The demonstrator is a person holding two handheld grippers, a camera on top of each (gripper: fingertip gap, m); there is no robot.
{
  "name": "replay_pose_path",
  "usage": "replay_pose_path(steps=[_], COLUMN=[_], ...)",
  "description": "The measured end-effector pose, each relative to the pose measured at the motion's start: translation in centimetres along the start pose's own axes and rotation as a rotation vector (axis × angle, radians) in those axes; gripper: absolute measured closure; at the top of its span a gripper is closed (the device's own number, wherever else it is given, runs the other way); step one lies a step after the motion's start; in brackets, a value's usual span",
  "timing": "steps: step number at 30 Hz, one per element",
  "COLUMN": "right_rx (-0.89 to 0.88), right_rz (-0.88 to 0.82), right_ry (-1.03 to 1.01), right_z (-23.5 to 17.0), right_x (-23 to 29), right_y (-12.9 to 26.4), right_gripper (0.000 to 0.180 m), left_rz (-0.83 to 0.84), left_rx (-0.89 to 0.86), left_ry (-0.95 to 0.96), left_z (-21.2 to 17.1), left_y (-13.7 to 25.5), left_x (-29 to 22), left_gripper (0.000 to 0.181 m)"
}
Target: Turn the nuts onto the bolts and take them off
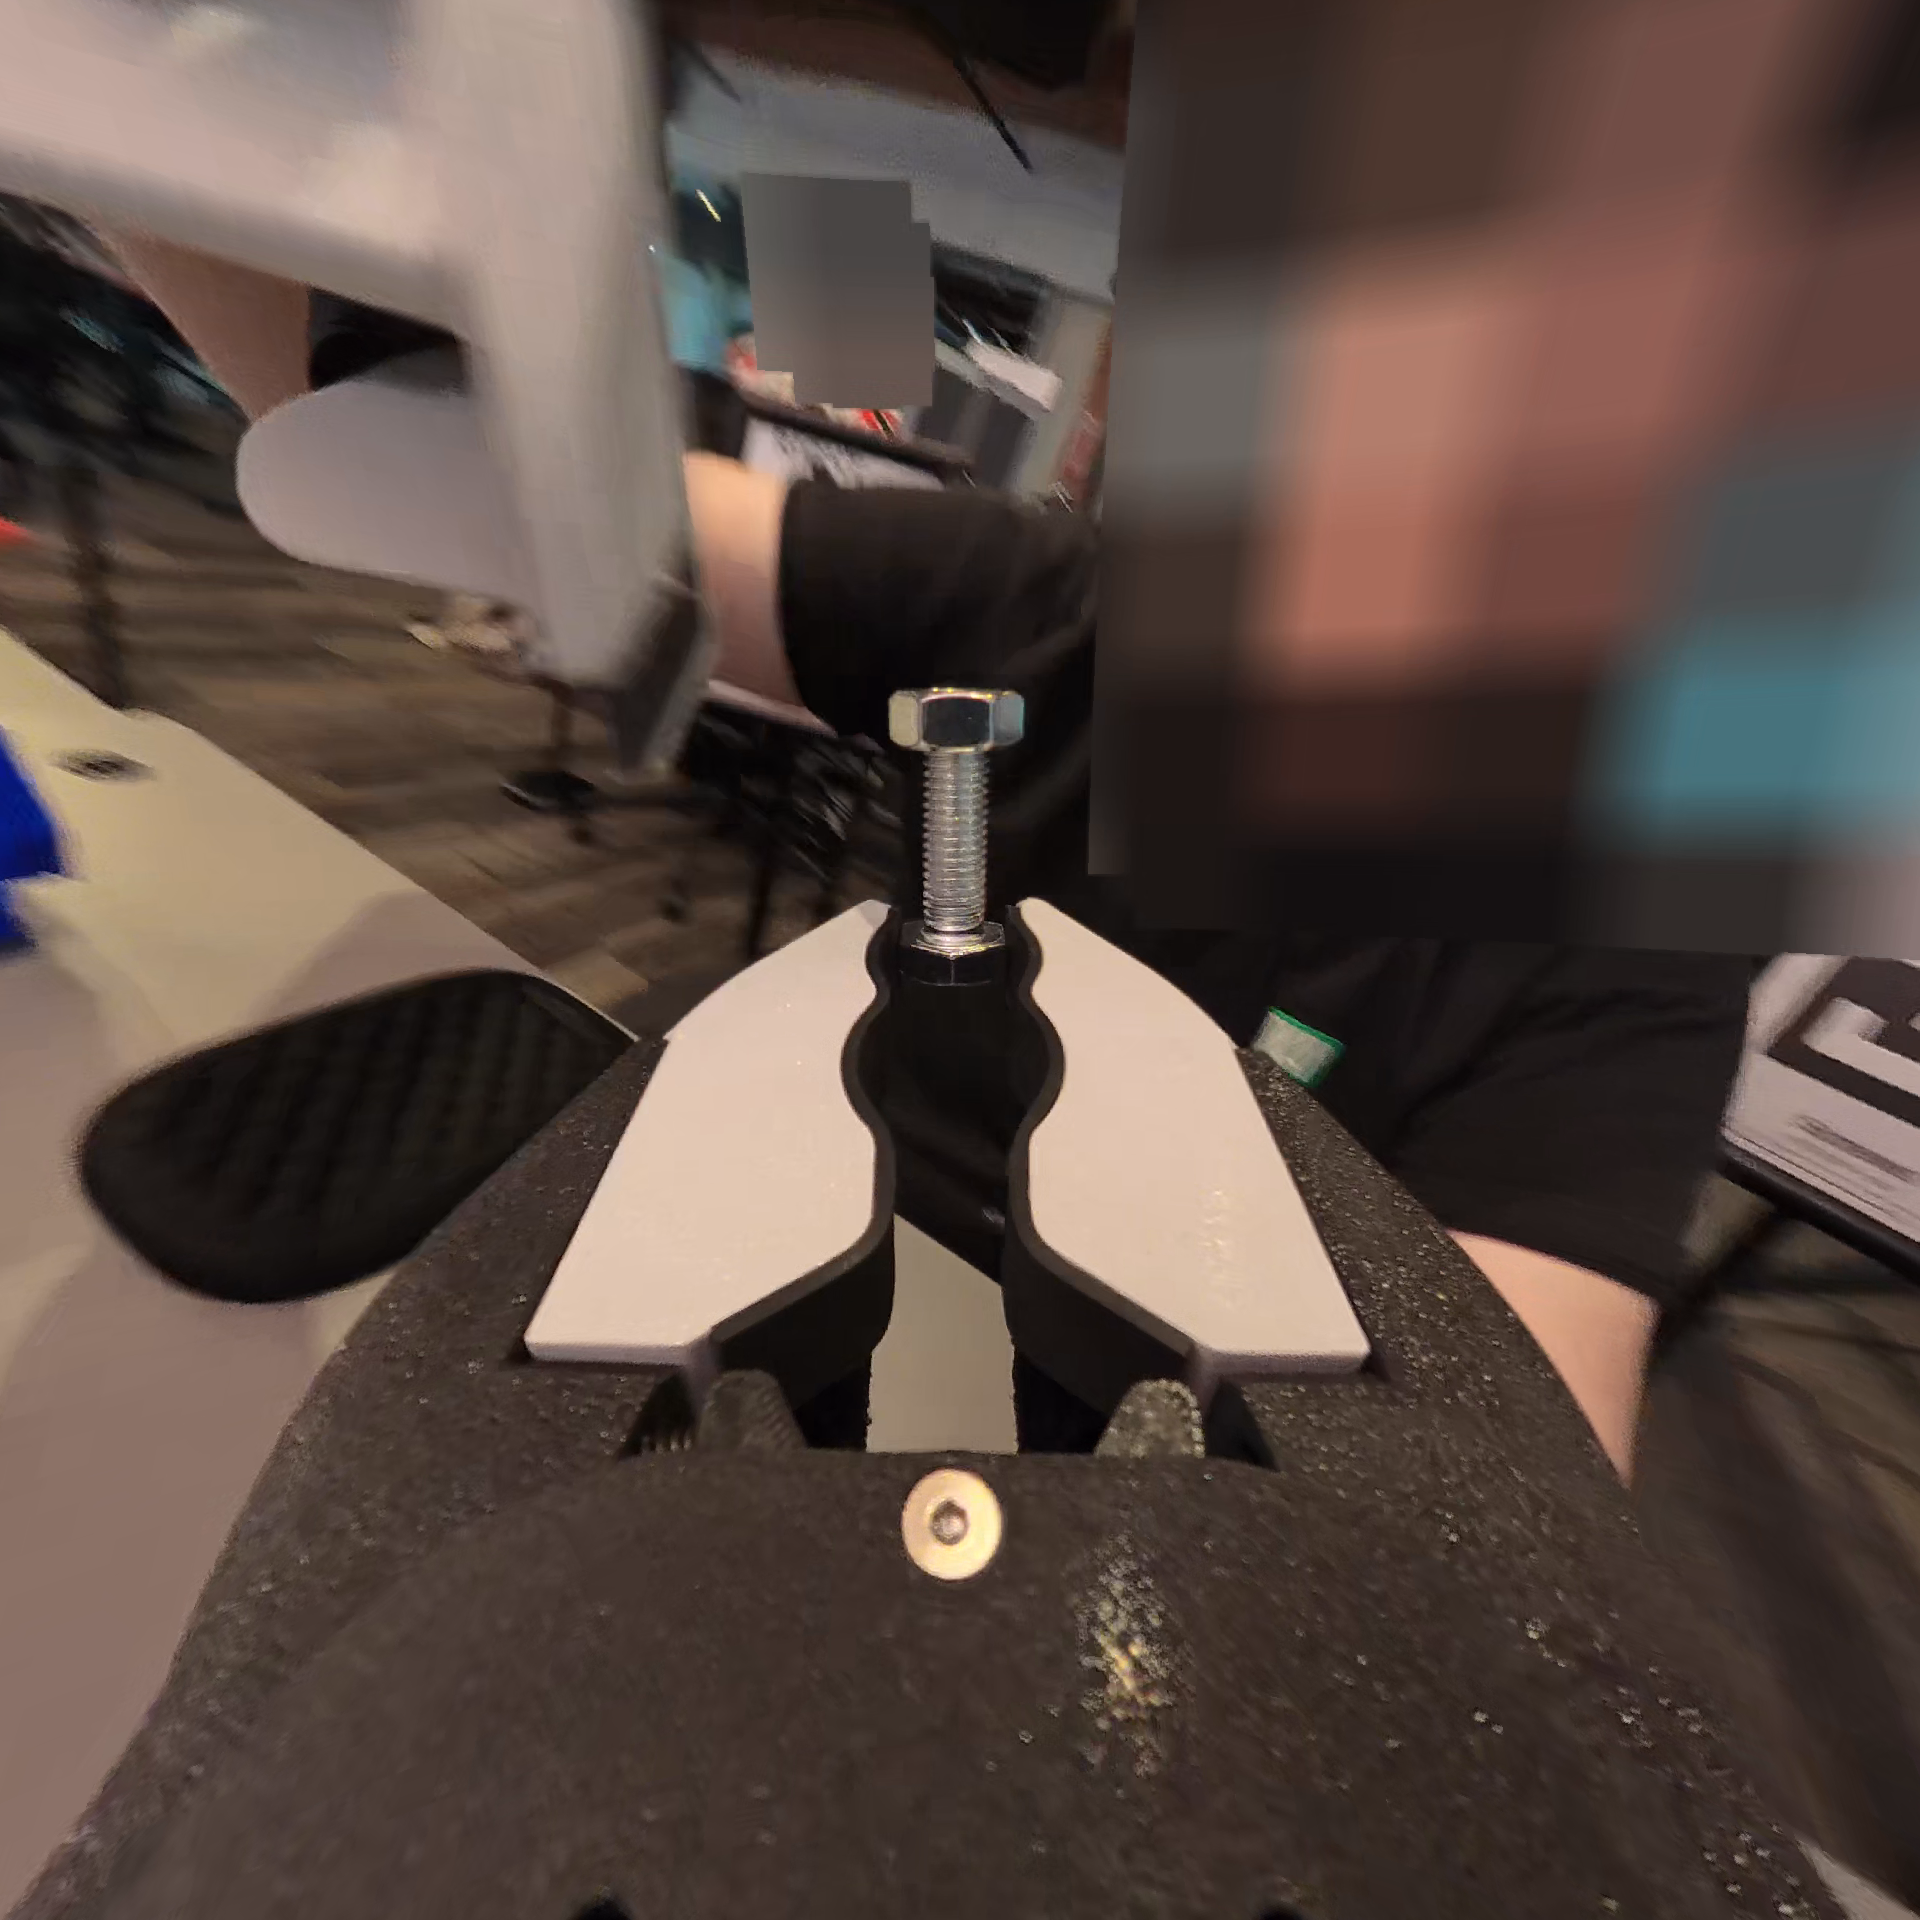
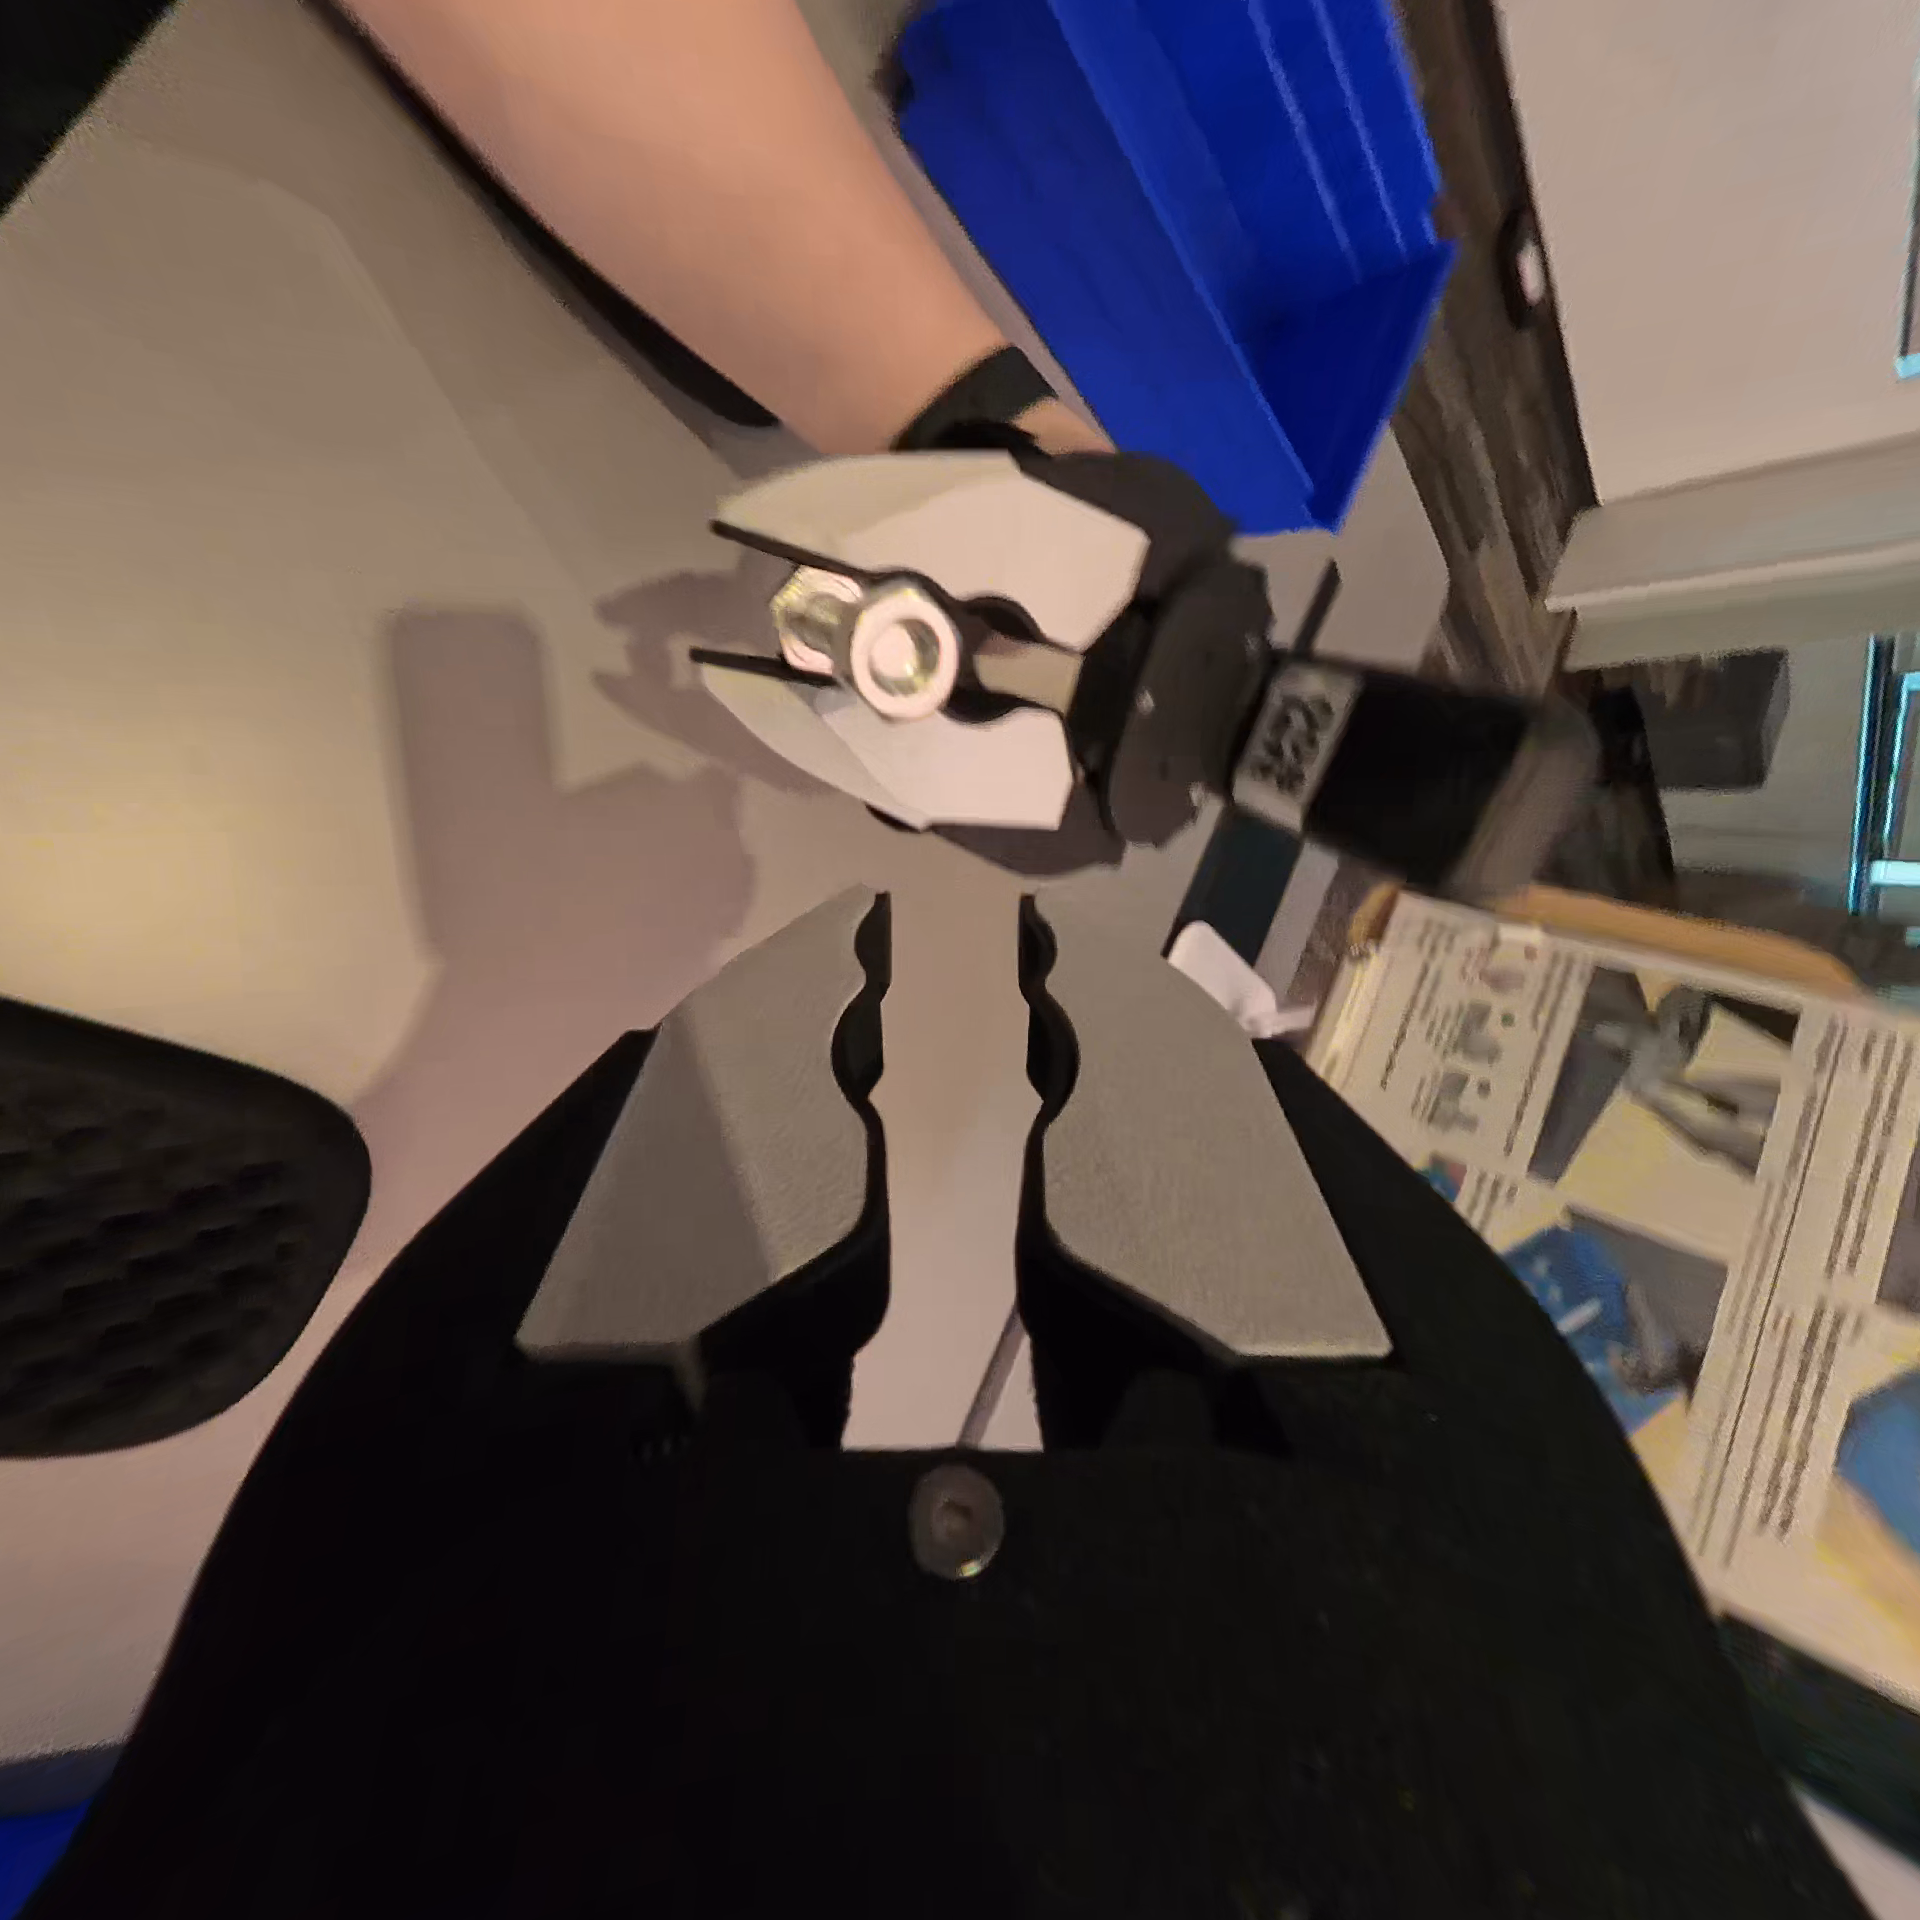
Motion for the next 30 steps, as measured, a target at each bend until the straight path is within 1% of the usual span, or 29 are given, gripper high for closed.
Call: replay_pose_path(steps=[3, 5, 7, 9, 10, 11, 12, 14, 17, 19, 22, 24, 26, 28, 30], right_rx=[-0.026, -0.045, -0.082, -0.097, -0.092, -0.072, -0.054, -0.02, -0.044, 0.023, 0.182, 0.25, 0.31, 0.36, 0.37], right_rz=[-0.074, -0.115, -0.119, -0.075, -0.063, -0.046, -0.015, 0.061, 0.141, 0.147, 0.034, 0.032, 0.039, 0.013, 0.013], right_ry=[-0.201, -0.376, -0.568, -0.739, -0.821, -0.894, -0.958, -1.094, -1.256, -1.311, -1.254, -1.231, -1.218, -1.193, -1.181], right_z=[-2.2, -3.5, -4.3, -4.6, -4.8, -5.0, -5.1, -5.1, -4.0, -4.1, -5.5, -5.5, -5.5, -5.9, -5.8], right_x=[-2.7, -4.6, -5.8, -6.3, -6.5, -6.7, -6.6, -6.4, -6.9, -7.2, -8.1, -8.0, -7.8, -8.0, -8.1], right_y=[1.5, 2.4, 3.0, 3.2, 3.2, 3.1, 3.0, 2.8, 2.7, 2.5, 2.0, 1.5, 1.0, 0.7, 0.5], right_gripper=[0.158, 0.157, 0.154, 0.148, 0.149, 0.143, 0.142, 0.141, 0.144, 0.145, 0.141, 0.136, 0.135, 0.135, 0.139], left_rz=[0.178, 0.308, 0.463, 0.563, 0.625, 0.668, 0.698, 0.841, 1.04, 1.145, 1.205, 1.204, 1.217, 1.213, 1.216], left_rx=[-0.02, -0.02, -0.018, -0.025, -0.036, -0.051, -0.068, -0.068, -0.004, 0.036, 0.044, 0.041, 0.045, 0.04, 0.036], left_ry=[-0.03, -0.051, -0.088, -0.127, -0.154, -0.173, -0.188, -0.234, -0.278, -0.304, -0.315, -0.312, -0.31, -0.309, -0.312], left_z=[0.8, 1.2, 1.5, 2.0, 2.4, 2.8, 3.2, 3.8, 4.0, 4.0, 4.0, 4.0, 3.9, 3.9, 4.0], left_y=[1.3, 2.2, 3.2, 4.0, 4.5, 4.8, 5.1, 6.3, 7.9, 8.6, 8.8, 8.8, 8.9, 8.8, 8.9], left_x=[1.8, 3.3, 5.0, 6.0, 6.6, 6.9, 7.1, 8.2, 9.5, 10.1, 10.5, 10.6, 10.7, 10.6, 10.5], left_gripper=[0.163, 0.163, 0.162, 0.162, 0.162, 0.162, 0.162, 0.162, 0.162, 0.163, 0.163, 0.163, 0.163, 0.163, 0.163])
Point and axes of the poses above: each gripper's, where its closed fingertips meet, y back along the fingers, z out of its top, x = y × z across the jaws, the point moved 1 cm from there along y, back along the fingers, and after that the axes turned 10 degrees about -y, right-handed, at the moved point
